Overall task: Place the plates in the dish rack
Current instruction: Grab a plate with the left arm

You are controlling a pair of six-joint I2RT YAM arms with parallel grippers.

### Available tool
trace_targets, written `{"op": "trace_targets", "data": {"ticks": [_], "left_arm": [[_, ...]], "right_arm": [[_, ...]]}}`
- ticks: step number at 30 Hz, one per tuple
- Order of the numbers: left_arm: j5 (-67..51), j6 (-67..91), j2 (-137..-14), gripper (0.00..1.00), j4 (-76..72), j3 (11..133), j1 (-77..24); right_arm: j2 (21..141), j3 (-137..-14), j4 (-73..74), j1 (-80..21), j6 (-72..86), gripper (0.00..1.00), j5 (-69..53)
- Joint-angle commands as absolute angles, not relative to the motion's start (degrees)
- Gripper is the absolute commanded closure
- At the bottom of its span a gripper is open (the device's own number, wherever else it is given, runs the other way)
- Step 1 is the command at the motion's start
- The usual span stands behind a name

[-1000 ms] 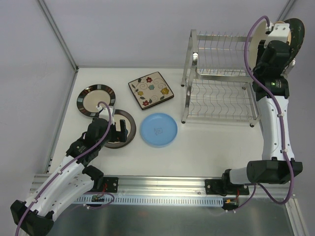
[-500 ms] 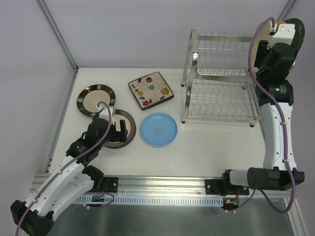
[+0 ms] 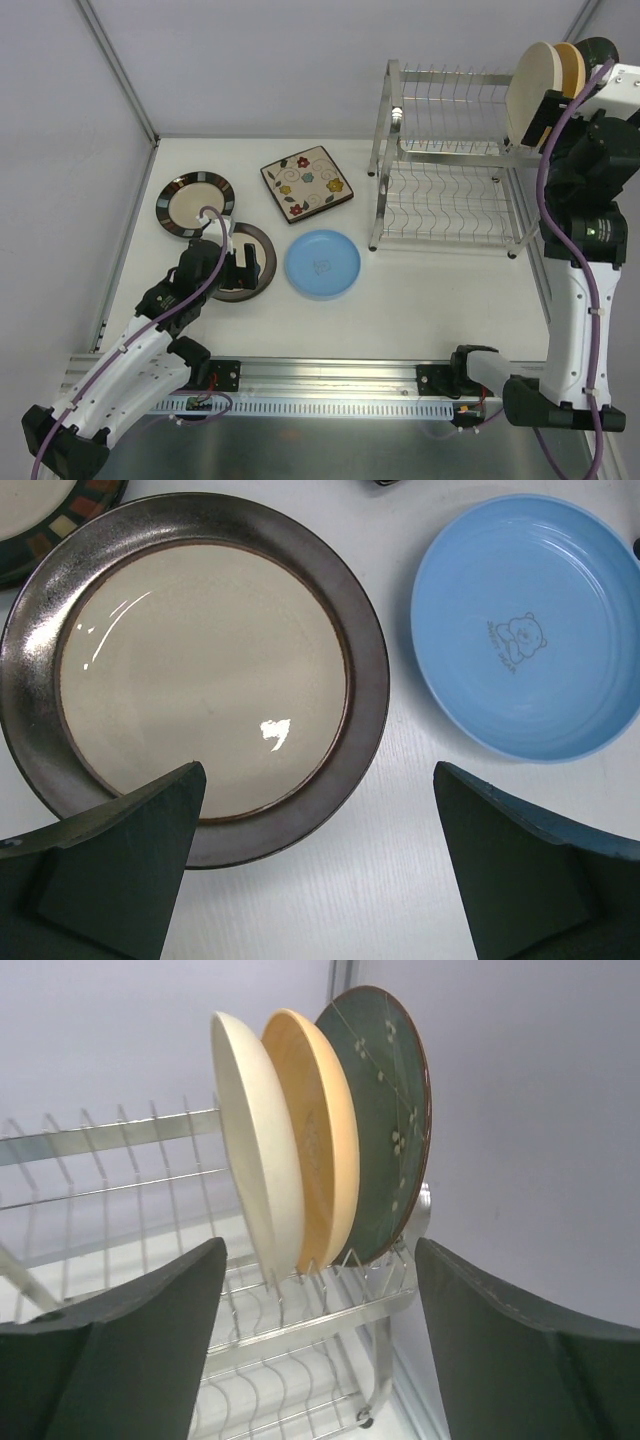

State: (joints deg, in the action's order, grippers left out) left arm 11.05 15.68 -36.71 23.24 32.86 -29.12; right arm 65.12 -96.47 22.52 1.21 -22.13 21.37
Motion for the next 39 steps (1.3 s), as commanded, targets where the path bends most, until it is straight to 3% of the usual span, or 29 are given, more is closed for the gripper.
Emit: {"op": "trace_targets", "data": {"ticks": [1,12,23,29,39], "left_arm": [[10.1,16.3,-37.5,0.01,23.0,34.5,-28.4],[5.3,19.6,-41.4,0.01,23.0,35.2,-28.5],[-2.2,34.2,-52.7,0.02,22.9,39.1,-29.0],[-0.4,42.5,-61.2,0.07,22.9,42.4,-33.4],[8.6,54.0,-71.6,0.28,21.8,45.7,-41.4]], "right_arm": [[60.8,-96.0,23.5,1.5,-16.9,0.17,16.9],[47.2,-82.5,27.2,1.5,-2.4,0.01,4.7],[32.9,-60.6,31.1,1.5,9.7,0.01,-13.3],[24.8,-49.2,31.7,1.5,14.2,0.00,-16.5],[19.9,-41.2,34.0,0.1,16.1,0.00,-18.5]]}}
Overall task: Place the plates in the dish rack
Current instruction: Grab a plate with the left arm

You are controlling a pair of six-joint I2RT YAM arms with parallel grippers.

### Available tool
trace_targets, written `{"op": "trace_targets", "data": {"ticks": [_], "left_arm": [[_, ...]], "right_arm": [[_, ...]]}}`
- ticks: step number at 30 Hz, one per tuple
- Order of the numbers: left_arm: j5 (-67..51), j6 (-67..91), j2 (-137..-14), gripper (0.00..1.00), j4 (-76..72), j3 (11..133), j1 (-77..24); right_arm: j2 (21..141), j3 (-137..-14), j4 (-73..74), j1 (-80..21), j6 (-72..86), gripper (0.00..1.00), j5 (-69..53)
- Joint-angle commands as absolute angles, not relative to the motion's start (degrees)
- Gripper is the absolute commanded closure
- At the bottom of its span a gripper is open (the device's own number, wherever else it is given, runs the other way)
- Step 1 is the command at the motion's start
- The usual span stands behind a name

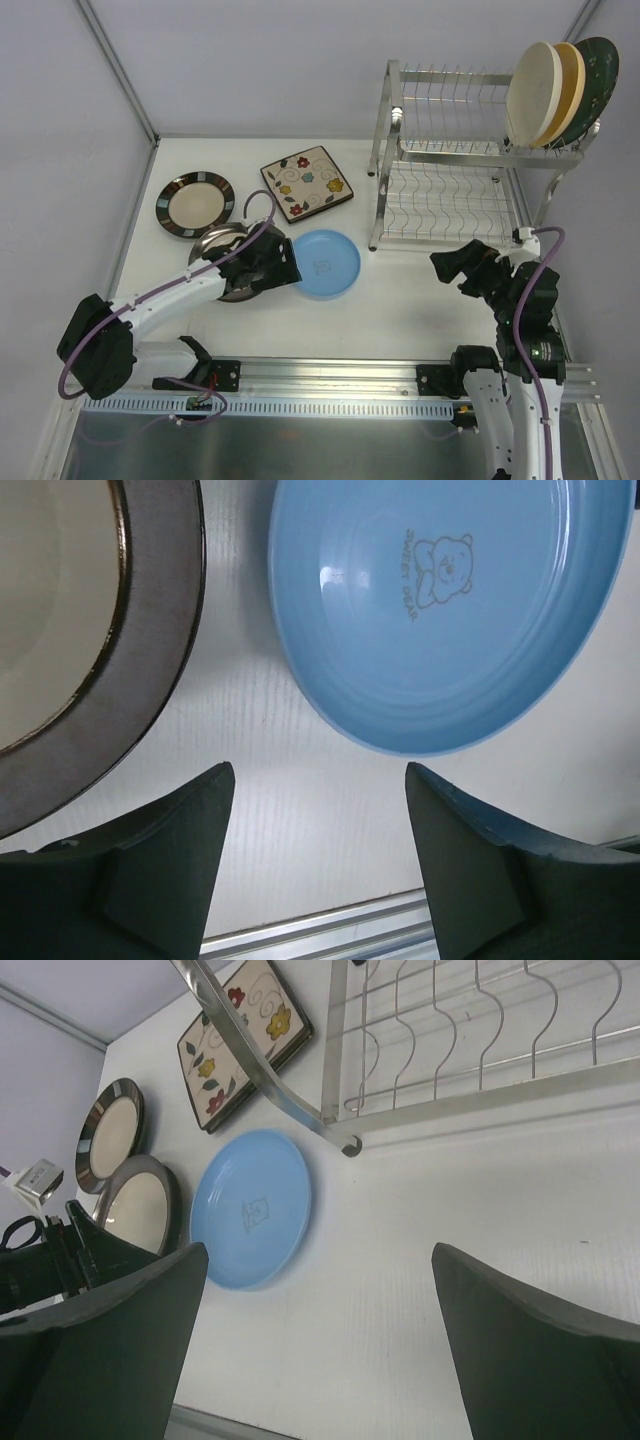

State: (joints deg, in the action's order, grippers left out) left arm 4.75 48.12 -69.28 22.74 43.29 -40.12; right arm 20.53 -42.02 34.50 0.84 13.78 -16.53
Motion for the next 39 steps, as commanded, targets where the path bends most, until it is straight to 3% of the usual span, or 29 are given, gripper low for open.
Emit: {"op": "trace_targets", "data": {"ticks": [1,10,19,25,34,39], "left_arm": [[8.8,54.5,-72.5,0.31,21.1,46.1,-41.7],[11.9,58.7,-83.2,0.48,19.7,49.8,-44.1],[14.9,61.6,-87.5,0.55,18.5,48.6,-44.2],[14.4,62.1,-89.9,0.67,16.8,47.9,-44.2],[12.5,61.5,-86.3,0.97,16.6,43.8,-44.2],[10.8,59.9,-81.1,1.00,16.5,40.6,-44.5]], "right_arm": [[19.7,-41.0,33.9,0.1,16.2,0.00,-18.3],[20.8,-39.5,34.2,-5.6,15.1,0.00,-15.8],[20.6,-37.7,34.4,-8.0,15.8,0.00,-15.6],[20.2,-36.9,35.0,-8.5,15.7,0.00,-15.6],[21.3,-35.2,34.2,-8.8,16.2,0.01,-17.8],[24.2,-34.9,33.0,-8.8,16.2,0.00,-21.4]]}}
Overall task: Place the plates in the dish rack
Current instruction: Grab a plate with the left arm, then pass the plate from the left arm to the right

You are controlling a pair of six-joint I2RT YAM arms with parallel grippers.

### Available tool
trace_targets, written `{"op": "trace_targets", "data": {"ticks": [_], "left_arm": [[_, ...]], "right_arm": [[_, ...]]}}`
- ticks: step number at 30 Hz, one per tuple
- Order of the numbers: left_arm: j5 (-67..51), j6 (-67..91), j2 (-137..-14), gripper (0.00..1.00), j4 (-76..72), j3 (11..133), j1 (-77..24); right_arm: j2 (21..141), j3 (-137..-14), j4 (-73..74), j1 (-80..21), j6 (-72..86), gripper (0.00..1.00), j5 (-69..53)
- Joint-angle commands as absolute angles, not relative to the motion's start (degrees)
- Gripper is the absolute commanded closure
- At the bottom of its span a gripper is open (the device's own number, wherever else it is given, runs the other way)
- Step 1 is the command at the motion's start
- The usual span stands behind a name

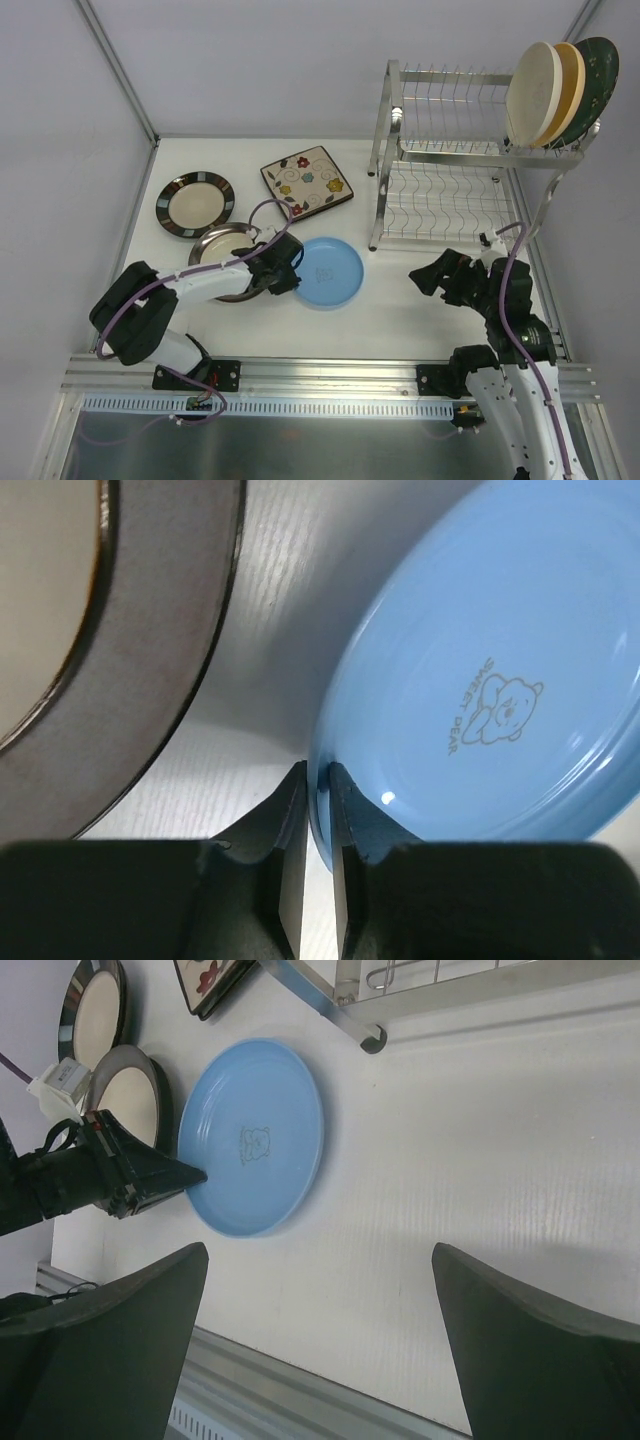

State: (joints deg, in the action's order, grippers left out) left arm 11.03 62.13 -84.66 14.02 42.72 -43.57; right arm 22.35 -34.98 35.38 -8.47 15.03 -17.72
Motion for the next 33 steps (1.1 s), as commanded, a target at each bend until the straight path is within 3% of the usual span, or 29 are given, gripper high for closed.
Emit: {"op": "trace_targets", "data": {"ticks": [1,10,22,33], "left_arm": [[10.7,59.6,-80.1,1.00,16.6,40.2,-44.5],[7.6,48.5,-67.7,1.00,16.4,39.1,-44.7],[2.3,37.3,-54.2,1.00,14.8,41.0,-44.7],[0.4,34.4,-50.1,1.00,13.4,41.4,-44.7]], "right_arm": [[25.6,-34.8,32.3,-8.9,16.3,0.00,-22.3],[33.7,-34.8,26.6,-11.7,16.4,0.01,-31.4],[44.2,-35.6,16.2,-21.2,18.0,0.04,-31.5],[51.1,-39.2,10.5,-27.3,18.3,0.17,-30.9]]}}
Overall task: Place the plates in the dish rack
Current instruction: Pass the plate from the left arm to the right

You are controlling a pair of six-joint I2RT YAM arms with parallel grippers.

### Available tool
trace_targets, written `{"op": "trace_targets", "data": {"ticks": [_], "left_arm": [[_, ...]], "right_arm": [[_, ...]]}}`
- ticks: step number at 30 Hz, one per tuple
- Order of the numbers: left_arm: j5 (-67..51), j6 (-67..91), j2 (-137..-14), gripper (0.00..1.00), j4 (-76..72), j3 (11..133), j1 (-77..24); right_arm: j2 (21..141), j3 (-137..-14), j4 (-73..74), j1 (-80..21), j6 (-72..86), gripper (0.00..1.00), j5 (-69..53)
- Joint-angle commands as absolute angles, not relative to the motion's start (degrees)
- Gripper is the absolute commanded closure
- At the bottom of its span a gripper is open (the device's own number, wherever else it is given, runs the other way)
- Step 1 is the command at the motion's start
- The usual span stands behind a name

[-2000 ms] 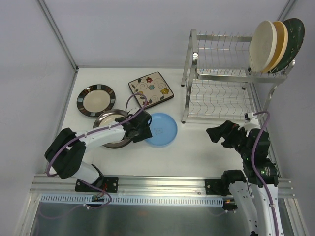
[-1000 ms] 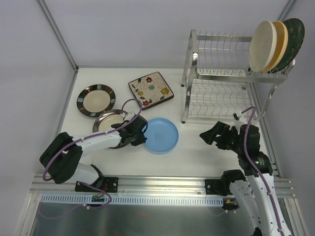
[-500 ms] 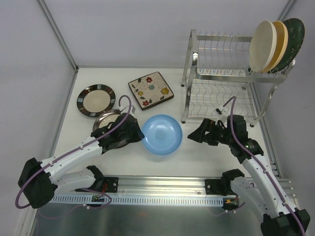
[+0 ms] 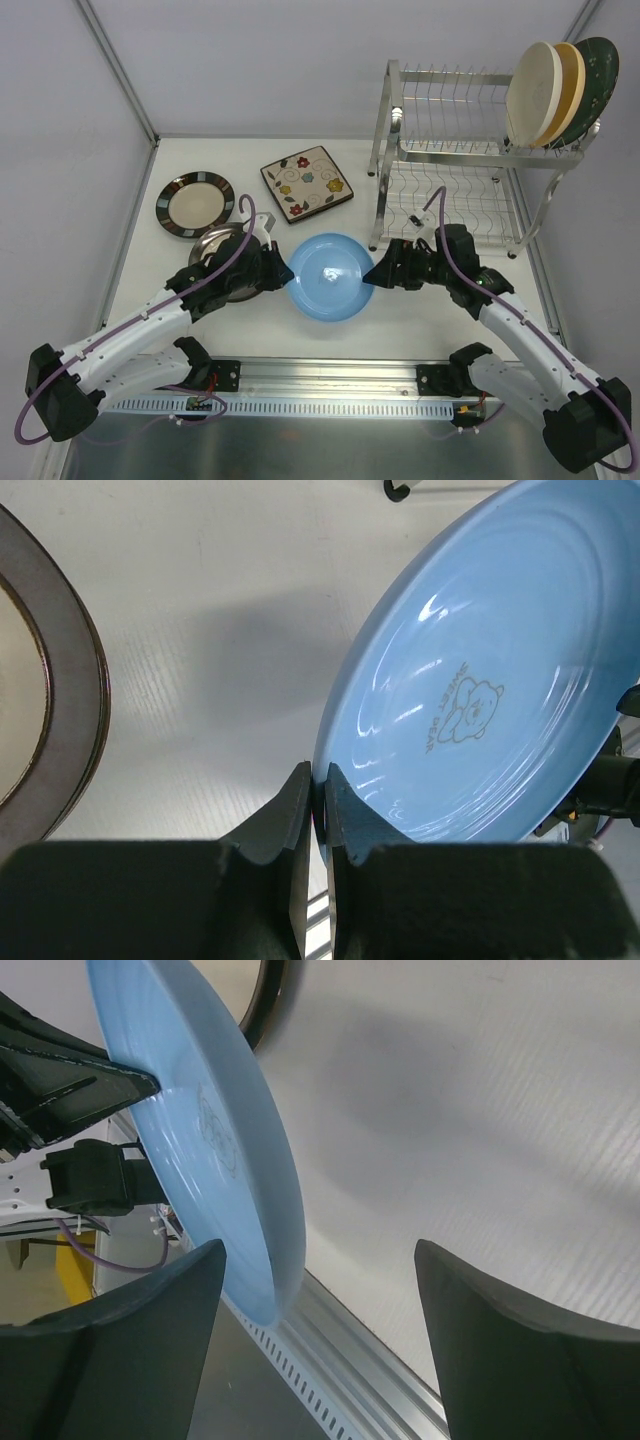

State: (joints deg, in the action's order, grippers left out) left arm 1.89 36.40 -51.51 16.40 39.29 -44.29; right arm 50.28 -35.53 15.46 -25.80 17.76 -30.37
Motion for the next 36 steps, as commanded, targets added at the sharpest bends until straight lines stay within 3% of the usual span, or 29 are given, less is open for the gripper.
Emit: {"op": "trace_targets", "data": {"ticks": [1,9,19,27,32,34,36], "left_arm": [[0.4,34.3,-49.8,1.00,13.3,41.3,-44.6],[0.1,33.1,-49.6,1.00,12.0,41.5,-44.6],[1.1,33.0,-51.2,1.00,11.1,41.0,-44.6],[2.1,33.0,-52.9,0.99,11.0,41.3,-44.6],[2.5,32.2,-53.0,0.82,11.0,42.4,-44.6],[3.0,31.8,-52.5,0.78,11.0,43.0,-44.6],[3.4,31.3,-51.6,0.66,11.0,43.5,-44.6]], "right_arm": [[51.6,-39.5,10.5,-27.7,18.2,0.21,-30.9],[54.2,-40.6,8.3,-31.0,18.0,0.35,-31.5],[52.7,-41.3,8.5,-32.0,17.1,0.70,-31.2],[50.8,-44.7,14.0,-31.9,14.5,0.89,-28.9],[49.9,-48.2,18.8,-31.9,12.4,0.99,-25.7],[49.7,-49.8,20.2,-31.9,11.4,0.99,-23.9],[49.1,-51.0,22.6,-32.0,10.8,0.99,-22.4]]}}
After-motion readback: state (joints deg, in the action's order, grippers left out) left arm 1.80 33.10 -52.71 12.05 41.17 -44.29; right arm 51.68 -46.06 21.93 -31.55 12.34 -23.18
